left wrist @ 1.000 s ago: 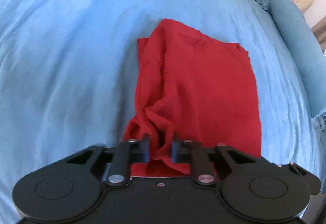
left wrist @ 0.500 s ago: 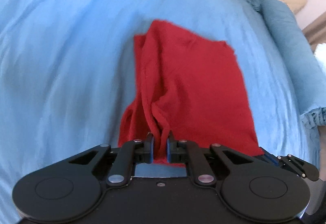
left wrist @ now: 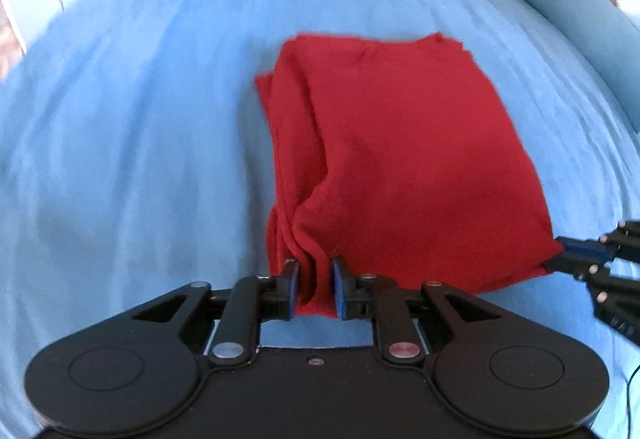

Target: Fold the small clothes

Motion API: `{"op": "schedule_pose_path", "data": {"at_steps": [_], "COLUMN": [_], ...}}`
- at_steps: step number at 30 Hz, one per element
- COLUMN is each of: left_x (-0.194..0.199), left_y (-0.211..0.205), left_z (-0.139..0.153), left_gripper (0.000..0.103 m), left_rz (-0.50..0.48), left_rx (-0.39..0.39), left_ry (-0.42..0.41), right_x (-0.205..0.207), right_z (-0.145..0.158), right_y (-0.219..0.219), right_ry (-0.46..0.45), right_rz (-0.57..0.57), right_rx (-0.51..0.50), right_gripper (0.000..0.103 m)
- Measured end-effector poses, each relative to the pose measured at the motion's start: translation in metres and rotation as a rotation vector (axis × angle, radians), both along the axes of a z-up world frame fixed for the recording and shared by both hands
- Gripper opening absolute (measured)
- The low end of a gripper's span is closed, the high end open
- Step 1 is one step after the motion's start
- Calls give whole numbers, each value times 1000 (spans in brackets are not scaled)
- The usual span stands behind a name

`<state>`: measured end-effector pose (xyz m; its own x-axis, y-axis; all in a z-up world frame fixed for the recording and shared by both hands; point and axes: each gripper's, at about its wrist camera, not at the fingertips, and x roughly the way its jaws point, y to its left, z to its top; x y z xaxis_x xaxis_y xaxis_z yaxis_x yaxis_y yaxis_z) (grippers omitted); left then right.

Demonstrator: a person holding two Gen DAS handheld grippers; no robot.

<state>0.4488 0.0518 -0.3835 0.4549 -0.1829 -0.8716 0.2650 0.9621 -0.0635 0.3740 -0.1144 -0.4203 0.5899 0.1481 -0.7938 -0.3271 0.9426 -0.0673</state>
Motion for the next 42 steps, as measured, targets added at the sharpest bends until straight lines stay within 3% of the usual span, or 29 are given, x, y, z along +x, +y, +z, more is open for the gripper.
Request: {"op": "schedule_pose_path", "data": {"at_steps": [2,4,6,8,12,17,19,23,26,32,34,36,37,42], "left_x": [-4,-5,-2,6,55,105,113,121,124,132,133,132,131,120], "left_y": [1,3,5,6,12,24,29,25,17,5,5,2,1,-9], "left_z": [19,39,58,73,59,12,-6,-28,-37,-47,-46,-39,-35,-14], "left_gripper": [34,83,103,103,103,96,92,87,86,81,61,45,36,25], "left_rz": [-11,-16,-6,-21,-27,37,66,62,45,35,31,28,27,28], "left_rx": [20,26,32,15,-79,-183,-201,-244,-245,-261,-266,-275,-271,-285], "left_ry": [-44,-92,-159,-211,-94,47,86,129,138,136,132,131,124,73], "right_x": [0,0,2,6,38,89,102,118,122,128,132,133,133,122], "right_z": [15,34,55,76,89,57,40,11,-5,-20,-20,-15,-11,14], "right_y": [-5,-9,-16,-25,-47,-79,-82,-76,-69,-60,-50,-43,-42,-35], "right_ry": [0,-11,-34,-80,-58,68,98,162,203,214,199,172,159,92], "right_rz": [5,0,-26,-65,-197,-367,-421,-410,-398,-415,-381,-339,-328,-286], "right_rx": [37,62,93,137,205,390,390,408,421,481,453,426,424,406], "right_gripper": [32,53,100,103,103,103,103,102,90,85,71,50,47,41]}}
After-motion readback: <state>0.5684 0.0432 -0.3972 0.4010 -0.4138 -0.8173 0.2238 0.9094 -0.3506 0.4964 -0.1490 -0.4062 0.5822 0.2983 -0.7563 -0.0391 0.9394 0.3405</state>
